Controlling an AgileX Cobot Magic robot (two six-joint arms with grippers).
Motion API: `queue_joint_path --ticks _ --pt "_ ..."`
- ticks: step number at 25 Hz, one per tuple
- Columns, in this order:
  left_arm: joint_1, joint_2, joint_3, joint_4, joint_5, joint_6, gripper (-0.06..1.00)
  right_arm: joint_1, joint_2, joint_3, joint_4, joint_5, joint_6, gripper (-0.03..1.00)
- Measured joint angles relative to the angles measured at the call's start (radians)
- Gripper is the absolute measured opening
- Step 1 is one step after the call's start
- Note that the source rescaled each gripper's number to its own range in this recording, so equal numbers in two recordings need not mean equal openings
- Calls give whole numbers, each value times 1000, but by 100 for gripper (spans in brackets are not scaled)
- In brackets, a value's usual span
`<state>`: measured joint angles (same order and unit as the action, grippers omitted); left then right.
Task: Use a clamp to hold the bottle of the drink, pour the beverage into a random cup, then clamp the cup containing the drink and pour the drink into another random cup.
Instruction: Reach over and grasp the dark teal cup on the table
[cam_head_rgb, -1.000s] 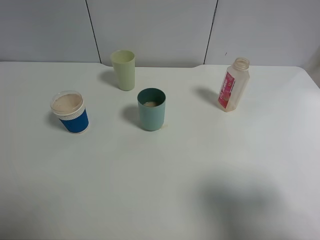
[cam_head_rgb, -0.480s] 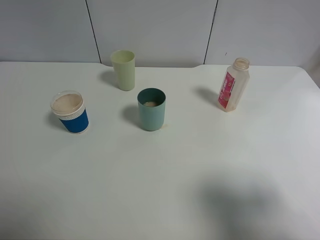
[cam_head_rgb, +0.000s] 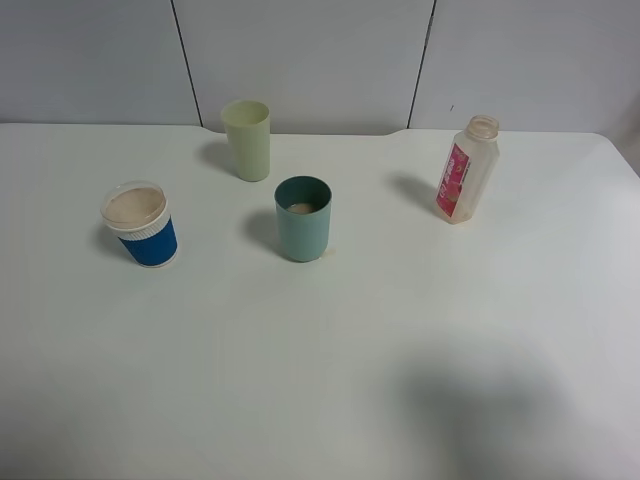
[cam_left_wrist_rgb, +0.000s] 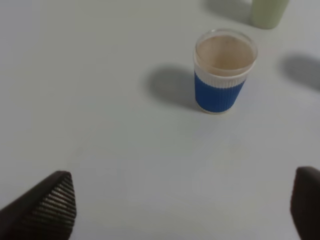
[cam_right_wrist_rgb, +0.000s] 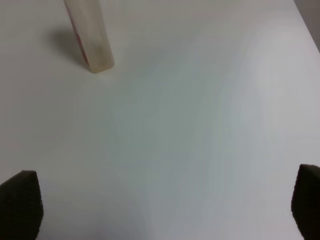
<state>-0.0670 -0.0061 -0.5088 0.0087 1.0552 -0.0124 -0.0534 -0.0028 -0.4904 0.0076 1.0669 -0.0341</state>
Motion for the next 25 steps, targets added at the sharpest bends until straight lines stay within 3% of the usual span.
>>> queue_joint_path --ticks 25 --pt "0 0 -4 -33 -5 12 57 0 0 0 0 0 0 100"
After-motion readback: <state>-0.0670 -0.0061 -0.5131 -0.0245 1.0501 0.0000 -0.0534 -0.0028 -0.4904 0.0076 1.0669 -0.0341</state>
